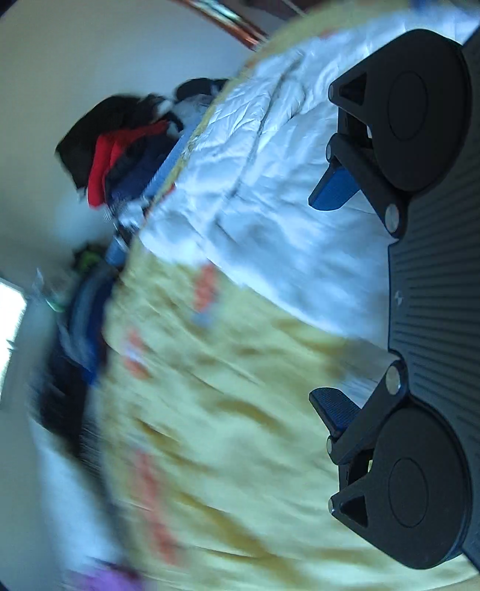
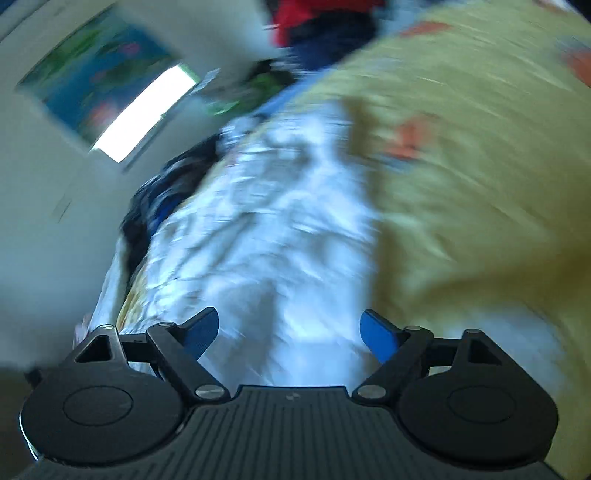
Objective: Fold small clothes
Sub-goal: 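Grasp the jacket hem with the left gripper while the right gripper grasps it too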
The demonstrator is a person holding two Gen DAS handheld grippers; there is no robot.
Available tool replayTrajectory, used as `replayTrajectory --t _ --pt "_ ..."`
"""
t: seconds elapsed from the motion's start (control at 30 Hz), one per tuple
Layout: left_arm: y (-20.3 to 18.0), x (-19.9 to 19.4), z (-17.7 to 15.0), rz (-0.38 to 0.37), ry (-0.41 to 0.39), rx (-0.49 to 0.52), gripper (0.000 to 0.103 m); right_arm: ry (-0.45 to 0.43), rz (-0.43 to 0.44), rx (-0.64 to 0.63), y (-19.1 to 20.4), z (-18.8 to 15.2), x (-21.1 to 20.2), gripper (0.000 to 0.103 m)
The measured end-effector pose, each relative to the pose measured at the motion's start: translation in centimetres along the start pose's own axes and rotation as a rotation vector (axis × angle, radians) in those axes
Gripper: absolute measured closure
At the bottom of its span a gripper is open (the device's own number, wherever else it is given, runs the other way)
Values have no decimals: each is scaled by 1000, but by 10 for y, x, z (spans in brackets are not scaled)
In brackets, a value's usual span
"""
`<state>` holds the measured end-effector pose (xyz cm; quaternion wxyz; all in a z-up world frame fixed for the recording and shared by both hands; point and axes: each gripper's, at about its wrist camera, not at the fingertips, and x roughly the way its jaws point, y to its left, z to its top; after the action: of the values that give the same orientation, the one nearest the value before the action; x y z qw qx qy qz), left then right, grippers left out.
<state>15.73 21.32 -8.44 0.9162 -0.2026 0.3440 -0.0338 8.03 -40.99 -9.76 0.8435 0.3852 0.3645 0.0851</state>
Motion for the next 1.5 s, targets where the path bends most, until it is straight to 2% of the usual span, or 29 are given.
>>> replayTrajectory --t 0.07,0.2,0.33,0.37,0.53,0.57,0.6,0.63,0.67,0.7,0.73,0.87,0.9,0.93,0.97,1.03,1.07,1.1,1.13,1.17,1.23,1.37,1.5 --pt "17 -3 -7 -50 32 -67 0 25 -9 58 -16 -7 -7 21" --pt "33 -7 -9 -143 48 -140 0 72 69 146 -25 -14 -7 19" --pt "40 4 -5 -328 164 -279 0 138 135 143 -16 -23 9 17" --pt "38 6 -5 -340 180 -280 0 151 138 130 -10 -24 12 16" --pt "25 7 -5 -314 213 -210 1 221 161 101 8 -32 19 15" --pt "21 8 -5 -303 223 -182 2 223 168 95 9 -34 18 18" --pt "17 8 -5 -288 231 -155 8 229 170 95 10 -36 18 25" --pt "14 8 -5 -269 239 -129 20 233 165 94 11 -35 20 31" --pt "12 8 -5 -252 243 -103 28 242 153 93 10 -37 21 46" --pt "11 9 -5 -249 256 -94 50 247 143 96 7 -39 22 59" --pt "13 11 -7 -259 281 -101 66 245 149 110 4 -40 25 62" --pt "19 13 -13 -317 323 -166 68 235 212 196 -10 -47 23 63" --pt "18 14 -14 -350 339 -175 63 238 227 212 -13 -47 23 62" --pt "17 14 -17 -379 354 -185 52 242 246 234 -15 -48 24 61" --pt "15 13 -18 -387 356 -186 48 246 263 252 -17 -49 24 61" --pt "9 12 -20 -360 345 -150 50 250 276 253 -17 -51 24 61" --pt "6 11 -20 -349 338 -134 52 246 268 230 -14 -52 24 62" --pt "4 10 -20 -334 334 -119 71 247 254 211 -12 -52 25 69" --pt "2 10 -20 -321 342 -102 86 250 233 189 -9 -54 25 77" --pt "1 10 -19 -308 348 -92 87 252 217 173 -8 -55 25 89" --pt "0 8 -17 -279 357 -66 92 245 212 130 -4 -53 22 90" --pt "-5 -8 -17 -225 361 13 94 242 191 52 7 -47 7 92" --pt "-10 -17 -27 -173 373 73 94 247 167 39 -5 -42 -16 93"
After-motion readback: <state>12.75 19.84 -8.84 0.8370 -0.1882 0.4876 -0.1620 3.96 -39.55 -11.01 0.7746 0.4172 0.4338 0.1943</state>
